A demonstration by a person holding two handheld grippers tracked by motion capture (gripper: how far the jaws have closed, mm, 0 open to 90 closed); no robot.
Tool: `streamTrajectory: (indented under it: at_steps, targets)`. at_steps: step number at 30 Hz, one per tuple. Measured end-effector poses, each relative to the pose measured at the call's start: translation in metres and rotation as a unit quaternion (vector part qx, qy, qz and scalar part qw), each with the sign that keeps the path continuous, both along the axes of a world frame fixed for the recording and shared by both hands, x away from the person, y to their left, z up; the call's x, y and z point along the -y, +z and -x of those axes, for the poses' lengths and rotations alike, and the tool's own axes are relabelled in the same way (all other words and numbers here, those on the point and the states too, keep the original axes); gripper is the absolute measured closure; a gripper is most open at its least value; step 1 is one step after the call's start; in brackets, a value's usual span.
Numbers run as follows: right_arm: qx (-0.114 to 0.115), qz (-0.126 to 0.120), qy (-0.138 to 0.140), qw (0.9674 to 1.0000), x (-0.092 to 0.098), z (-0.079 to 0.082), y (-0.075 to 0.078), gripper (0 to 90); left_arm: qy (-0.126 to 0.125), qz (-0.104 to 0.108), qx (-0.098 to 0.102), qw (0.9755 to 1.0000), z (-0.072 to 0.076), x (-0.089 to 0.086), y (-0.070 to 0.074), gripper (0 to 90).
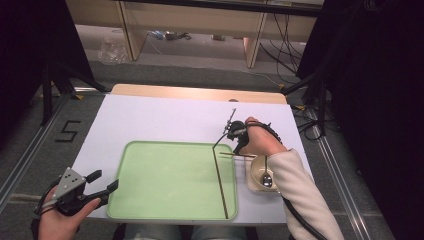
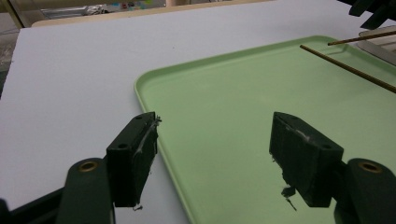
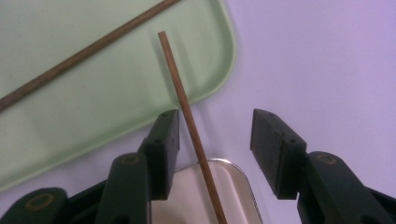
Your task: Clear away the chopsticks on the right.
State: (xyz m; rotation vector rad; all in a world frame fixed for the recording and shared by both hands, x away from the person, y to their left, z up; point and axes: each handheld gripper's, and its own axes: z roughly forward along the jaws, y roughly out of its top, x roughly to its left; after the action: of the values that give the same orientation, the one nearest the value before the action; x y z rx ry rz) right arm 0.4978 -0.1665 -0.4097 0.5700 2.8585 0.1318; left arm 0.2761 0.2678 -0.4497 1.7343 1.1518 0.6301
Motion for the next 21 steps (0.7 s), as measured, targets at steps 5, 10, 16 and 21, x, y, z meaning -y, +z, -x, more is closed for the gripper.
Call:
streamTrajectory:
  at_steps: [5,10,16,21]
  targets:
    - [-0.015,0.028,0.037,0.9988,-0.002,0.000,-0.004,55.4,-0.001,0.001,0.000,1.0000,0.000,0.000,0.000,32.0]
    - [-0.028,0.045,0.057,0.9970,-0.001,-0.002,-0.006,58.7,-0.001,0.001,0.000,1.0000,0.000,0.000,0.000,32.0]
    - [-0.042,0.055,0.045,0.9966,-0.001,-0.002,-0.010,60.8,-0.001,-0.001,-0.001,1.0000,0.000,0.000,0.000,32.0]
    - [-0.046,0.058,0.054,0.9958,-0.003,-0.003,-0.014,62.5,-0.002,-0.001,-0.001,1.0000,0.000,0.000,0.000,32.0]
